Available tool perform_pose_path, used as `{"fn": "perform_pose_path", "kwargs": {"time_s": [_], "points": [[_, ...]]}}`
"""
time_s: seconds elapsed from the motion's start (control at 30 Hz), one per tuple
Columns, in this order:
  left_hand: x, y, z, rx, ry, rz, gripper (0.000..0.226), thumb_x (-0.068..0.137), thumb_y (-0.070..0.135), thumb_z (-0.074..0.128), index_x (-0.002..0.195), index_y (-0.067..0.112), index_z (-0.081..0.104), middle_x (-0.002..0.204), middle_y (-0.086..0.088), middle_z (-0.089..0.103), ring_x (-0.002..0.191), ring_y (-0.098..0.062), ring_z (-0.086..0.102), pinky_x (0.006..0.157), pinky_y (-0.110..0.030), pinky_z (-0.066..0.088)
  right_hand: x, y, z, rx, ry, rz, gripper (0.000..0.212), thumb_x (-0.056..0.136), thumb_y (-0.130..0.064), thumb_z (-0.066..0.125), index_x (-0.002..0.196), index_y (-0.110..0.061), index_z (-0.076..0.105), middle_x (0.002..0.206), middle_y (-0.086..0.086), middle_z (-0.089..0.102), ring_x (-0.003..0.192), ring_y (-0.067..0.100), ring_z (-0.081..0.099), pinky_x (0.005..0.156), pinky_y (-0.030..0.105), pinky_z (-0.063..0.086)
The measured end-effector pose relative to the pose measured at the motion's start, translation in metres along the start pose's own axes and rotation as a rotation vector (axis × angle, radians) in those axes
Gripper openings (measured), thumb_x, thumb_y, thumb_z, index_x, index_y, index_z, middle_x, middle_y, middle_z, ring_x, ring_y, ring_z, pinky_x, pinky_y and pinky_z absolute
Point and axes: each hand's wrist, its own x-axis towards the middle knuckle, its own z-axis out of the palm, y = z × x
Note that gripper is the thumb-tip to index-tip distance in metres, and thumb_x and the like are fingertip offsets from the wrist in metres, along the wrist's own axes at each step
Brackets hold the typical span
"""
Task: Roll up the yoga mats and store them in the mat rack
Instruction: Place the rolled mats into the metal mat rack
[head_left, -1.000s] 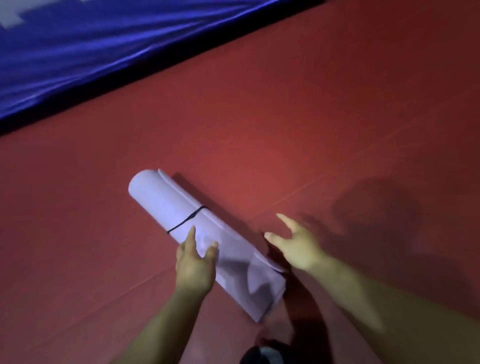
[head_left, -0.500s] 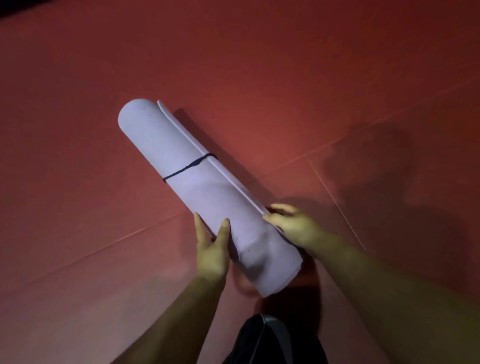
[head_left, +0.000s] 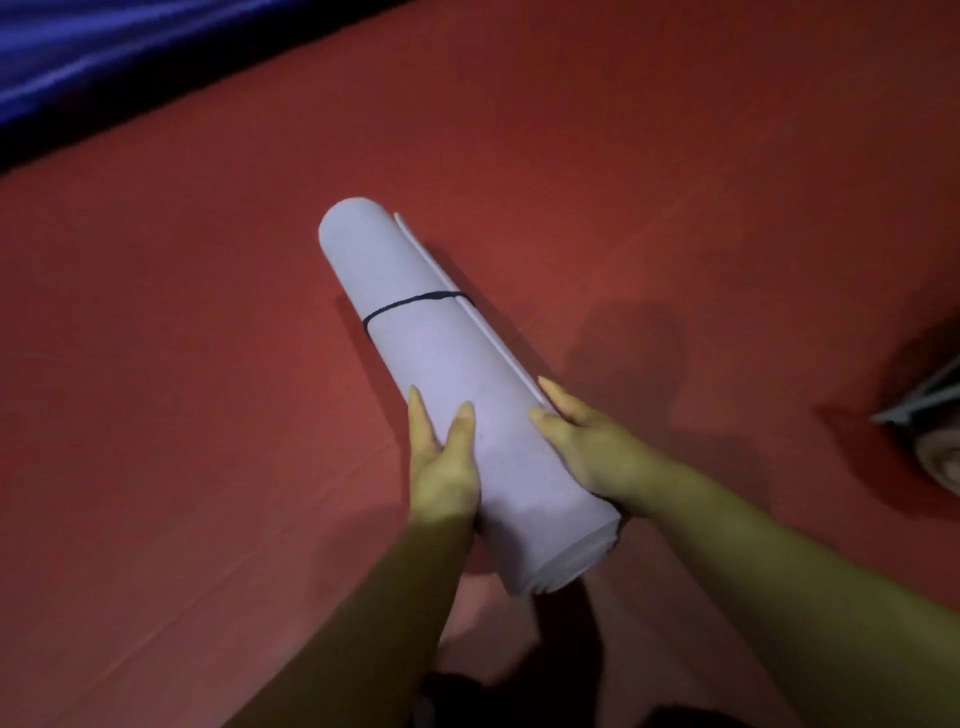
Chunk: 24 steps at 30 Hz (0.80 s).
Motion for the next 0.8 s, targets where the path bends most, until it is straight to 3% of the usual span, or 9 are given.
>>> {"fn": "perform_pose_path", "kwargs": {"time_s": [0.07, 0.2, 0.27, 0.4, 0.5, 0.6, 0.7, 0.8], "points": [[-0.019, 0.028, 0.07, 0.029, -0.157, 0.06, 0.083, 0.082, 0.056, 0.07, 0.153, 0.053, 0.026, 0.153, 0.02, 0.044, 0.133, -0.007, 0.053, 0.113, -0.043, 0.044, -0.034, 0.0, -0.072, 0.139, 0.109, -0.028, 0.066, 0.099, -0.048, 0.058, 0.158, -0.04, 0.027, 0.156, -0.014, 0.039, 0.138, 0.009, 0.045, 0.115, 0.03, 0.035], [-0.077, 0.1, 0.216, 0.074, -0.379, 0.187, 0.074, 0.092, 0.042, 0.07, 0.155, 0.046, 0.031, 0.153, 0.015, 0.046, 0.133, -0.009, 0.054, 0.113, -0.042, 0.044, -0.117, -0.017, -0.212, 0.418, 0.328, -0.119, 0.071, 0.098, -0.033, 0.063, 0.157, -0.043, 0.024, 0.137, -0.008, 0.057, 0.111, 0.008, 0.065, 0.099, 0.035, 0.052], [-0.124, 0.141, 0.284, 0.124, -0.489, 0.278, 0.07, 0.098, 0.036, 0.066, 0.157, 0.043, 0.03, 0.153, 0.016, 0.044, 0.134, -0.009, 0.051, 0.115, -0.041, 0.043, -0.167, -0.027, -0.276, 0.491, 0.428, -0.17, 0.071, 0.098, -0.034, 0.061, 0.157, -0.044, 0.024, 0.138, -0.005, 0.059, 0.112, 0.011, 0.066, 0.104, 0.038, 0.051], [-0.213, 0.209, 0.412, 0.218, -0.661, 0.421, 0.069, 0.099, 0.036, 0.064, 0.158, 0.041, 0.028, 0.153, 0.017, 0.04, 0.139, -0.008, 0.045, 0.116, -0.032, 0.038, -0.259, -0.043, -0.396, 0.463, 0.615, -0.31, 0.093, 0.083, -0.06, 0.068, 0.16, -0.038, 0.02, 0.152, -0.017, 0.043, 0.132, 0.006, 0.051, 0.114, 0.035, 0.04], [-0.261, 0.238, 0.499, 0.25, -0.791, 0.436, 0.072, 0.096, 0.04, 0.067, 0.157, 0.042, 0.029, 0.158, 0.011, 0.04, 0.139, -0.012, 0.047, 0.117, -0.041, 0.04, -0.309, -0.047, -0.473, 0.578, 0.708, -0.382, 0.073, 0.095, -0.037, 0.067, 0.157, -0.035, 0.029, 0.146, -0.015, 0.05, 0.126, 0.007, 0.057, 0.104, 0.03, 0.047], [-0.299, 0.253, 0.576, 0.322, -0.873, 0.405, 0.08, 0.088, 0.044, 0.07, 0.157, 0.04, 0.031, 0.158, 0.011, 0.041, 0.139, -0.012, 0.048, 0.116, -0.043, 0.041, -0.348, -0.044, -0.544, 0.663, 0.727, -0.38, 0.047, 0.095, -0.022, 0.063, 0.135, -0.044, 0.051, 0.128, -0.013, 0.068, 0.113, 0.013, 0.068, 0.093, 0.035, 0.056], [-0.336, 0.265, 0.648, 0.401, -0.941, 0.353, 0.089, 0.078, 0.051, 0.072, 0.156, 0.04, 0.032, 0.157, 0.01, 0.044, 0.137, -0.01, 0.05, 0.114, -0.042, 0.043, -0.381, -0.036, -0.608, 0.712, 0.8, -0.315, 0.052, 0.092, -0.029, 0.069, 0.136, -0.044, 0.046, 0.124, -0.017, 0.068, 0.112, 0.011, 0.068, 0.096, 0.039, 0.054], [-0.367, 0.278, 0.711, 0.466, -0.992, 0.289, 0.078, 0.091, 0.035, 0.072, 0.157, 0.037, 0.032, 0.154, 0.004, 0.049, 0.129, -0.013, 0.057, 0.11, -0.042, 0.048, -0.411, -0.032, -0.663, 0.754, 0.866, -0.228, 0.054, 0.093, -0.033, 0.07, 0.128, -0.05, 0.034, 0.115, -0.031, 0.057, 0.102, -0.005, 0.063, 0.091, 0.029, 0.052]]}}
